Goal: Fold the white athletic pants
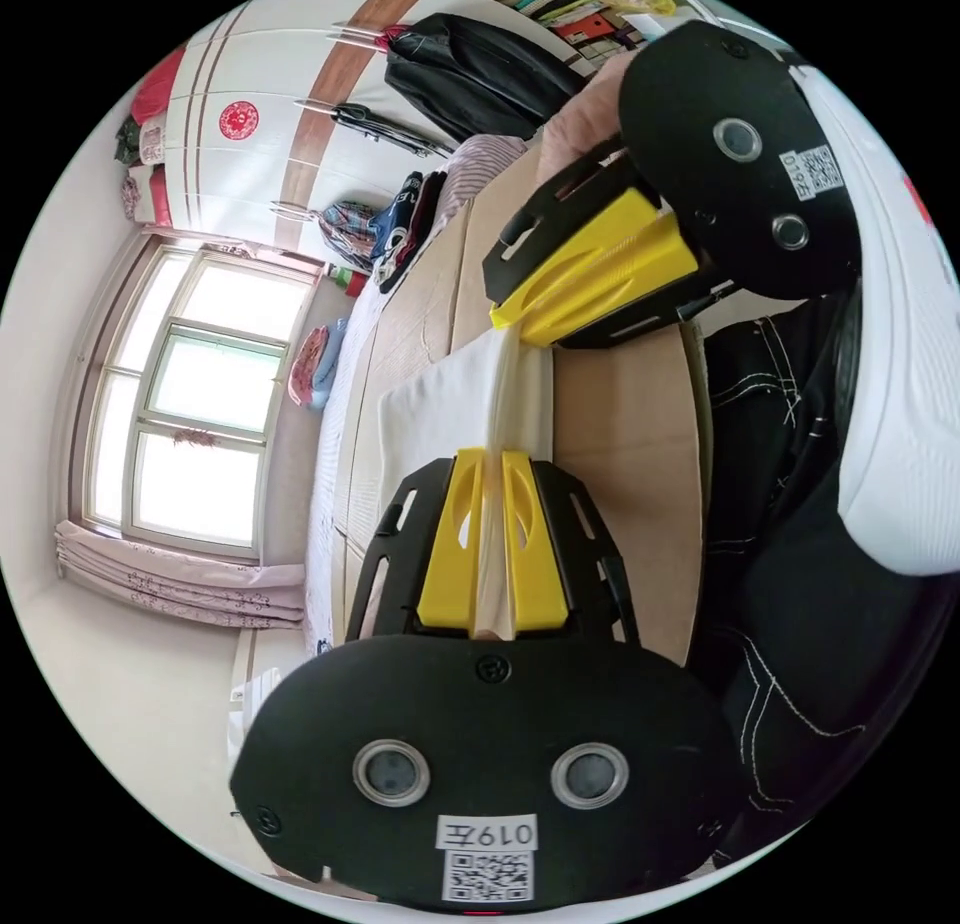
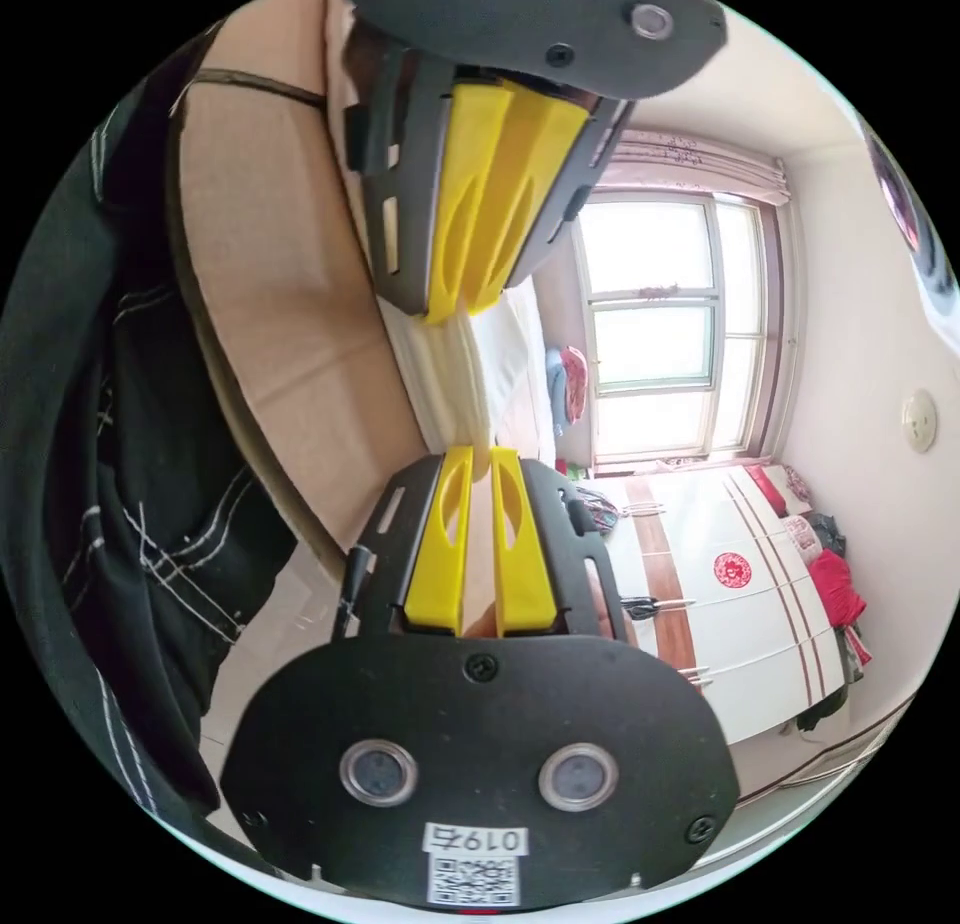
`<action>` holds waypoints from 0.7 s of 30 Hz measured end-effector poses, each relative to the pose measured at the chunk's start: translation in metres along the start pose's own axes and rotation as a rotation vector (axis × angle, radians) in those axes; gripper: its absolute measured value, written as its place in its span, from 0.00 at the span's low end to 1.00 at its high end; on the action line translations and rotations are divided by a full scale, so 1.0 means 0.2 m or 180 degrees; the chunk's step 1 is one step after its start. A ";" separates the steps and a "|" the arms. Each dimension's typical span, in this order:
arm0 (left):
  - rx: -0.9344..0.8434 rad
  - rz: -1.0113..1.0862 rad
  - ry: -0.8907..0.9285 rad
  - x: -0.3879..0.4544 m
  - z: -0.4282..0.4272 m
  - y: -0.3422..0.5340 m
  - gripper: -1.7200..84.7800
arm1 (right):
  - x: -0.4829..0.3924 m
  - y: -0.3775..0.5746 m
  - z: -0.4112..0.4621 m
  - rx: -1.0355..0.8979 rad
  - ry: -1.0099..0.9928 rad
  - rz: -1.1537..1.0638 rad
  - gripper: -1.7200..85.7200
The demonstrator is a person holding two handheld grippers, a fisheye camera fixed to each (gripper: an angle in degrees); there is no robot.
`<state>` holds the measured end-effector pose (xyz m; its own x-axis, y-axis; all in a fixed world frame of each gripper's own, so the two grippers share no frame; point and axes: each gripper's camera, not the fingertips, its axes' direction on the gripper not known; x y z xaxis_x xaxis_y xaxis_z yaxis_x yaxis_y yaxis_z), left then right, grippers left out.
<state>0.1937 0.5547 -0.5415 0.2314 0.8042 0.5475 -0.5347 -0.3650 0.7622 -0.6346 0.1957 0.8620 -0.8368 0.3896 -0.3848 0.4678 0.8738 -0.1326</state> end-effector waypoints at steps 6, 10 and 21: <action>0.0004 -0.0037 0.0209 -0.07 0.08 0.06 0.04 | -0.04 -0.01 0.07 0.0022 -0.0038 -0.0199 0.04; -0.0028 0.0007 0.0331 -0.12 0.16 0.10 0.04 | -0.05 0.01 0.14 0.0139 -0.0202 -0.0429 0.04; 0.0072 -0.0312 0.0736 -0.37 0.39 0.32 0.04 | -0.08 0.11 0.40 0.0391 -0.0431 -0.0441 0.08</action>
<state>0.2061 0.4349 -0.5052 0.0877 0.9212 0.3790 -0.5000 -0.2884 0.8166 -0.5890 0.1857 0.7922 -0.8535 0.2186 -0.4730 0.3892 0.8710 -0.2998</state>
